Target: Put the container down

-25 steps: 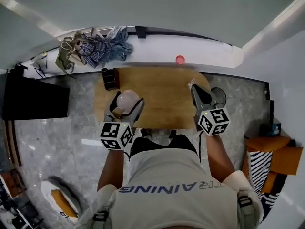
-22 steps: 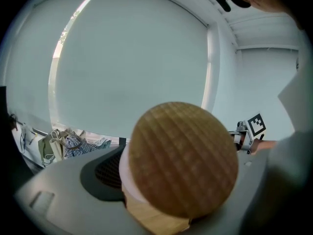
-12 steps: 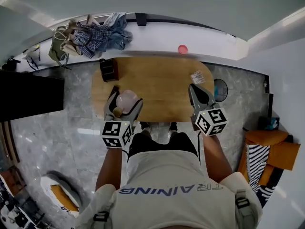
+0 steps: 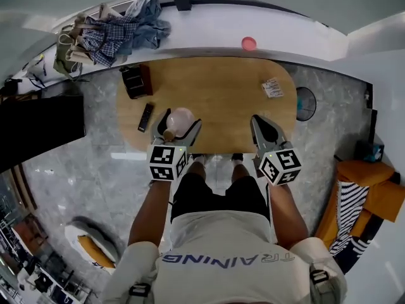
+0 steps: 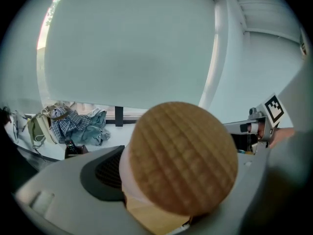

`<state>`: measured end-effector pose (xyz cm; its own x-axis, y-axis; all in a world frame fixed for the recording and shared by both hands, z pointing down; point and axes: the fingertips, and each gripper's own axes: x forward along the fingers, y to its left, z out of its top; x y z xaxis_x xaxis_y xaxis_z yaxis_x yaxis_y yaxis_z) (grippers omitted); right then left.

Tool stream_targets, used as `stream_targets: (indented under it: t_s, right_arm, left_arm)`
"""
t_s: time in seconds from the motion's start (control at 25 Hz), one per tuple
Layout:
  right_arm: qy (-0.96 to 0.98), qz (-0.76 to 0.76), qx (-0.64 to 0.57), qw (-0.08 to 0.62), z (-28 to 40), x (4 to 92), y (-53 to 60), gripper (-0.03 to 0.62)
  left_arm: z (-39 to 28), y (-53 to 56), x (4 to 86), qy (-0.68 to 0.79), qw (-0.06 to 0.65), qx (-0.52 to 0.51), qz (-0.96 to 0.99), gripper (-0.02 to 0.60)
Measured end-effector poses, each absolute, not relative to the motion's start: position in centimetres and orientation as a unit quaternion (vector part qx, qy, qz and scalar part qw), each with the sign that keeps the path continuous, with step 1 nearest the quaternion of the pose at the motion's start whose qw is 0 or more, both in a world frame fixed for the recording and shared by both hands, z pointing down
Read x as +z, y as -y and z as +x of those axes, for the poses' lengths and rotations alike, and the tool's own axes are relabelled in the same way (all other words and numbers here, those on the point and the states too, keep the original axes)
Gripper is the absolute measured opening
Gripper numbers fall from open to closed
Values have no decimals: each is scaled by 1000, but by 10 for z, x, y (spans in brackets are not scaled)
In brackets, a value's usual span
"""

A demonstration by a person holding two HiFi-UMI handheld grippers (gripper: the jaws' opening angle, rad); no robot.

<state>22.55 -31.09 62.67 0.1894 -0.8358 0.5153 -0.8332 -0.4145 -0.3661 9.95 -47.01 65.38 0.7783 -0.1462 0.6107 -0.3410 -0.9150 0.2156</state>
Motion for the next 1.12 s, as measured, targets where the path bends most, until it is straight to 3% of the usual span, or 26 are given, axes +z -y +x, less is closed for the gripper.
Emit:
stream_targets:
  t_s: [0.32,0.76,1.12]
  right_arm:
    - [-514,-775,-366,6,231,686,300,15]
    - [-486,-767,-417,-28,229,753,271,17]
    - [-470,-761,-447,-7,214,790,269,17]
  left_arm:
    - [151,464,770,98,153,347,920,407]
    - [199,440,937,35,90,432,897,407]
    - [213,422,1001,26,93,481,872,407]
